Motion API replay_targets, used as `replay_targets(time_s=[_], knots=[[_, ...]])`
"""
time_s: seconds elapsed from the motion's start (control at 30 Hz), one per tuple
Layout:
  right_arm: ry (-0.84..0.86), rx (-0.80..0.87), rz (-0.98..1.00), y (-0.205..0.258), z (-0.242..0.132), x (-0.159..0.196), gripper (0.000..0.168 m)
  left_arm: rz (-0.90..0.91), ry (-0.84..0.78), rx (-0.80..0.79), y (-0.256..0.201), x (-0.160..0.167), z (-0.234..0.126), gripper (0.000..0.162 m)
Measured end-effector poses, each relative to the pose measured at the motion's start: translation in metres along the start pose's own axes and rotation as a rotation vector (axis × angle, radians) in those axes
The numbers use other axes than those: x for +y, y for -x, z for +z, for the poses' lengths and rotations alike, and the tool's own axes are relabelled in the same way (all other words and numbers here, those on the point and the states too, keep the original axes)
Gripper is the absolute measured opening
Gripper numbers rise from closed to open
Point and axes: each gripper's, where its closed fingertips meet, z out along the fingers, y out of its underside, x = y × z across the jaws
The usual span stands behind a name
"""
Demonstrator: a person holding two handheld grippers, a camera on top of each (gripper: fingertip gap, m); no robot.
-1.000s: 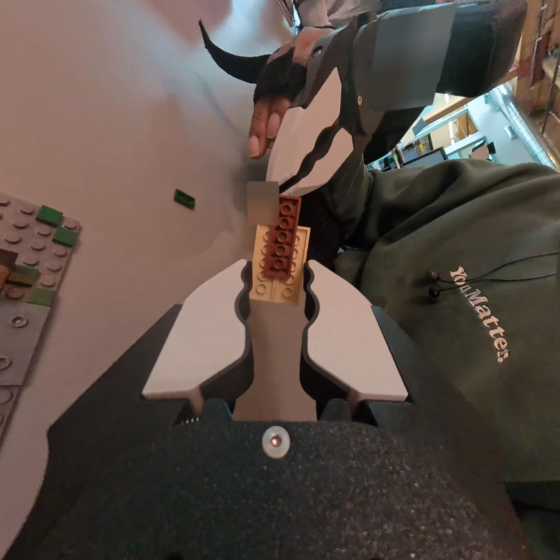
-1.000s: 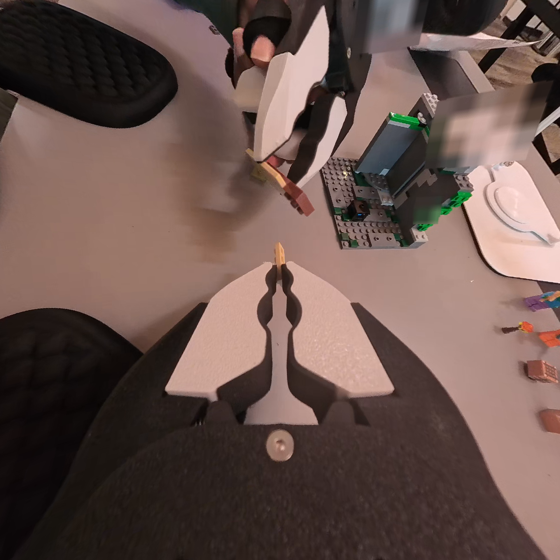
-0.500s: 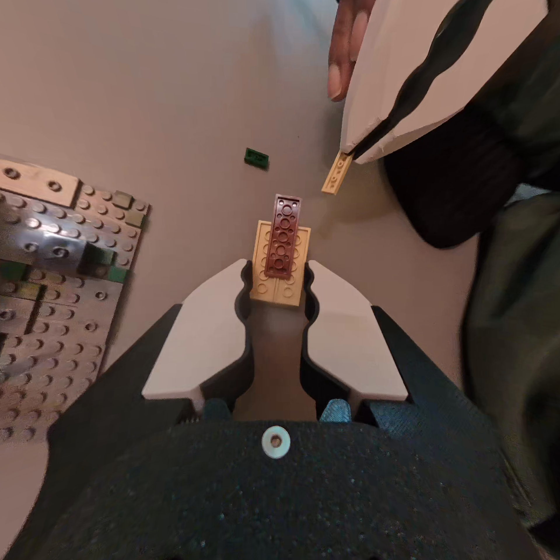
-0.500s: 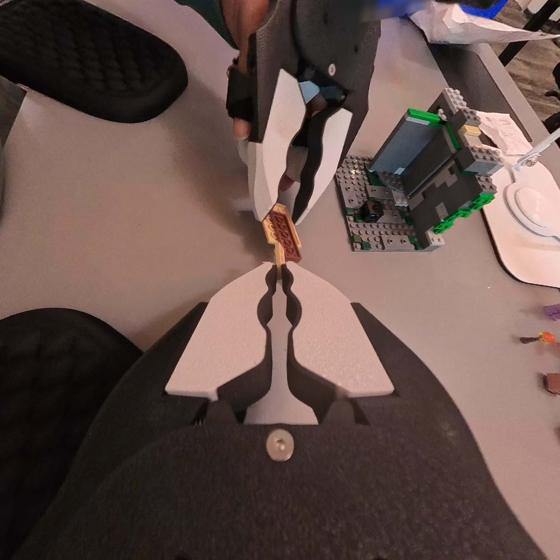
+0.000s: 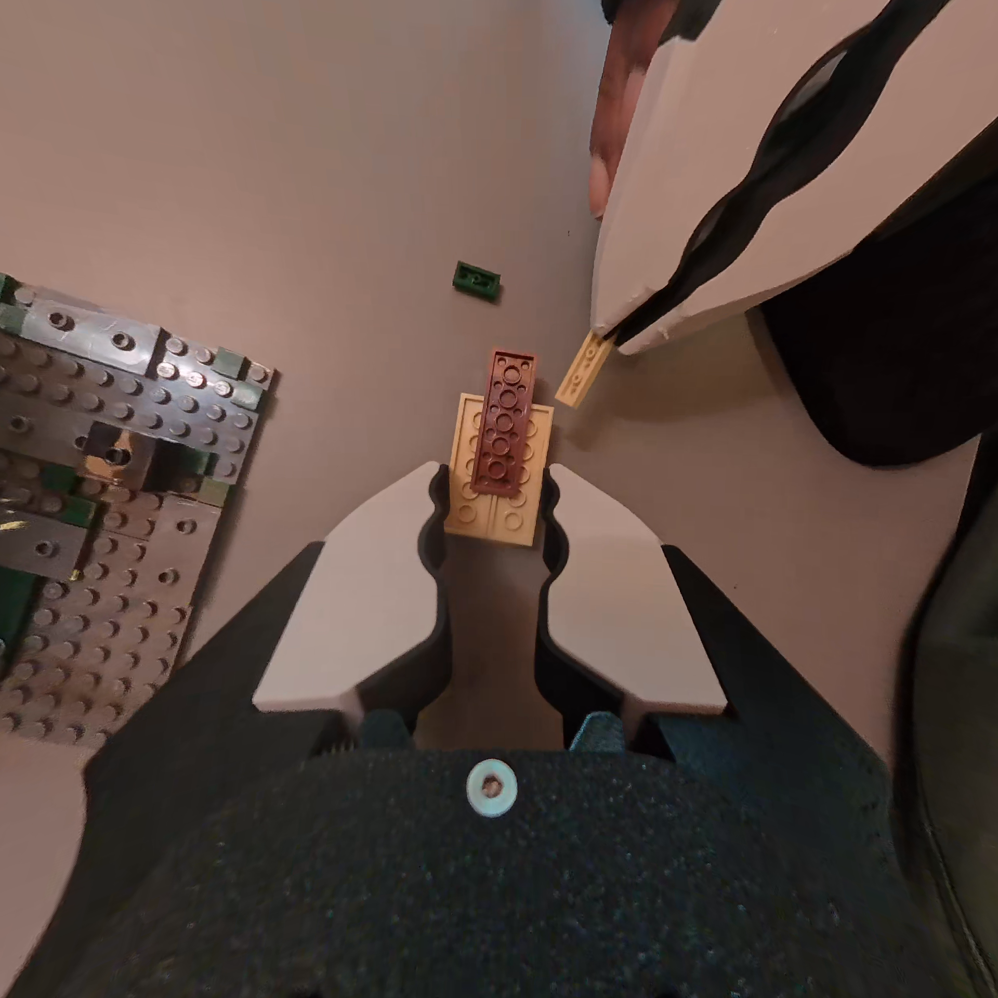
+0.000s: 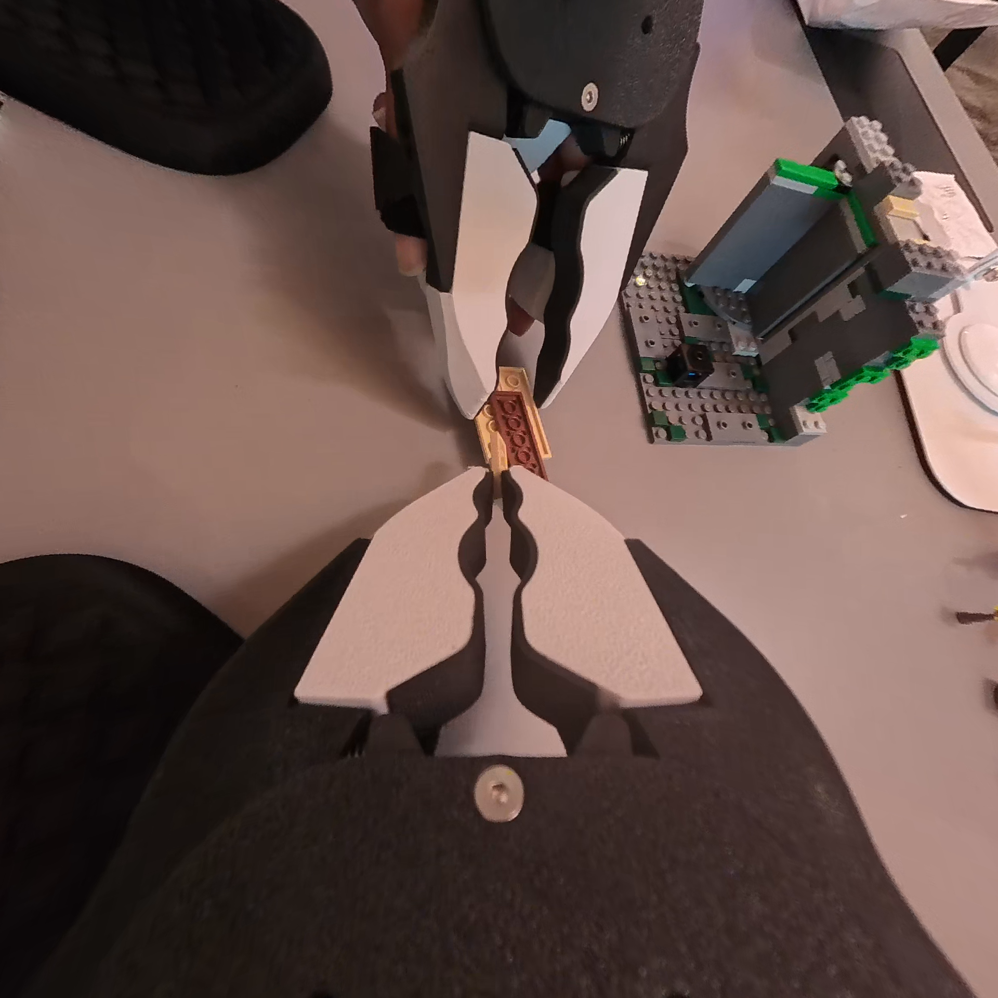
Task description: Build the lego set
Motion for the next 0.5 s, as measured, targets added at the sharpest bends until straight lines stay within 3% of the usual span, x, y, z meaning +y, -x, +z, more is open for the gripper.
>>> replay_targets(time_s=[0.5], knots=[[0.067,0.012,-0.014,0.000,0.010,0.010,0.003,-0.065,-0.076,0.068,-0.015,-0.001,0.000,0.033]])
